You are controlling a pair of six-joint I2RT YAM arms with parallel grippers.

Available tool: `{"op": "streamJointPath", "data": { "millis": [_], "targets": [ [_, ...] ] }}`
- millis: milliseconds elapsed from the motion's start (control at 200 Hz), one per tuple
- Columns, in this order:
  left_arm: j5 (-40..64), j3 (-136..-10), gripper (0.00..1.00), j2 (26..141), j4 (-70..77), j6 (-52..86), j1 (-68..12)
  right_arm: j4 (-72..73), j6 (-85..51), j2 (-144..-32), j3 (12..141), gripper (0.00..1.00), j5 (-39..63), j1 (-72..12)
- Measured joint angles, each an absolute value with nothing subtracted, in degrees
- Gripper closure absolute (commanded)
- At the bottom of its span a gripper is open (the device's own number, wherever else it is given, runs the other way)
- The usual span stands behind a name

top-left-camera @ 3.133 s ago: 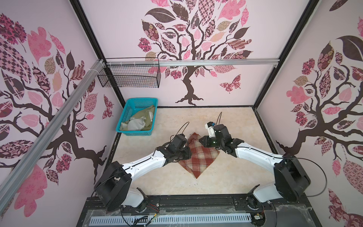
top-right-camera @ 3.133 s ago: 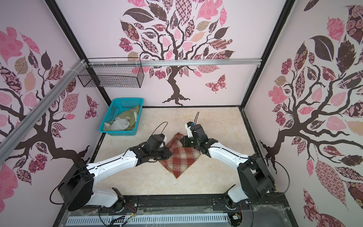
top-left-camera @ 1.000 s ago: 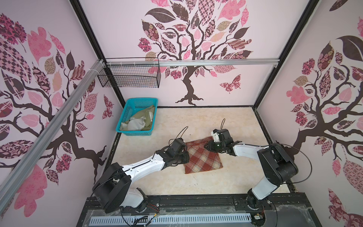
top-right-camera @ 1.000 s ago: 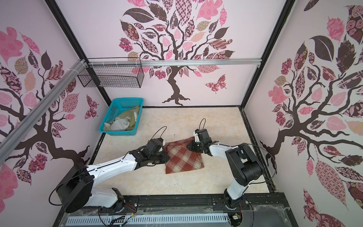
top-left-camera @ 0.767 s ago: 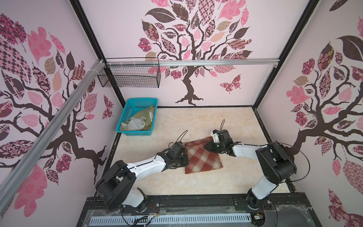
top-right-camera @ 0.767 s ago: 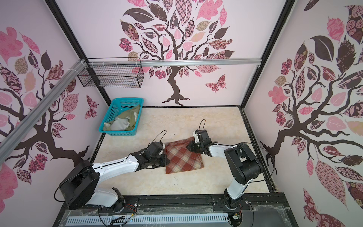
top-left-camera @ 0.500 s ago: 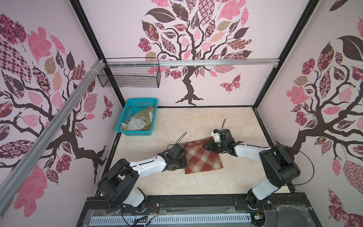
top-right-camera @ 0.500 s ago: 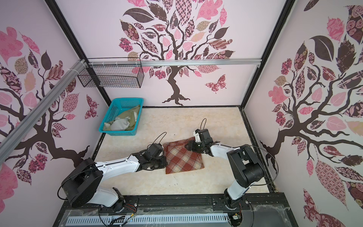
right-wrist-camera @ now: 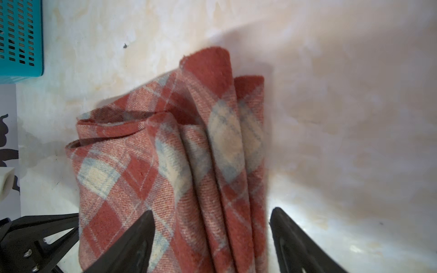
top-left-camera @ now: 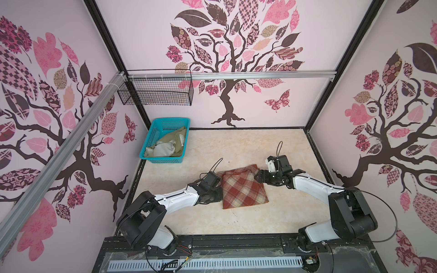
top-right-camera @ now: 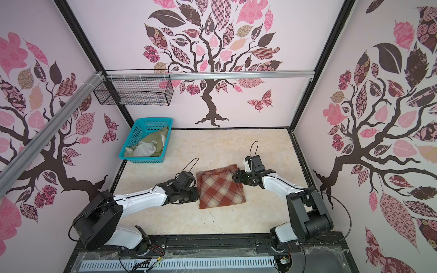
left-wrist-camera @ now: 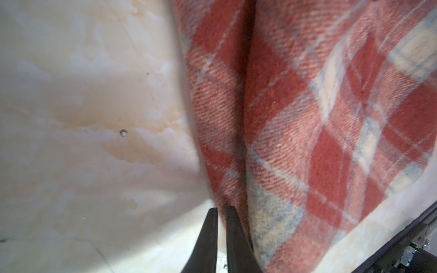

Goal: Fold and stack skirts
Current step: Smooth out the skirt at the center of the table, then move the skirt to the top-right of the table.

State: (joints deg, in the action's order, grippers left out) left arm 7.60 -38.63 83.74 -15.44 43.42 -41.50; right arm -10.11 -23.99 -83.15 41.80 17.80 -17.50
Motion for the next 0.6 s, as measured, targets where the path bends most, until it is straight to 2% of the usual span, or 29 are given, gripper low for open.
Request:
{"op": "streamJointPath", "data": {
  "millis": [275, 410, 505, 595],
  "targets": [
    [7.7, -38.8, 0.87, 83.8, -16.1, 43.4, -41.5, -9.9, -24.0, -83.2, 39.1, 0.24, 18.7, -17.5],
    [7.7, -39.3, 0.87, 84.4, -16.2, 43.4, -41.5, -8.4, -24.3, -83.4, 37.3, 0.3, 19.9, -17.5],
    [7.7, -39.6, 0.87, 84.8, -16.3, 43.5, -41.4, -7.5, -24.5, -84.4, 36.9, 0.4, 20.4, -17.5],
    [7.7, -39.6, 0.87, 84.8, -16.4, 43.5, -41.4, -6.6, -24.7, -85.4, 37.1, 0.57, 20.5, -17.5]
  ]
}}
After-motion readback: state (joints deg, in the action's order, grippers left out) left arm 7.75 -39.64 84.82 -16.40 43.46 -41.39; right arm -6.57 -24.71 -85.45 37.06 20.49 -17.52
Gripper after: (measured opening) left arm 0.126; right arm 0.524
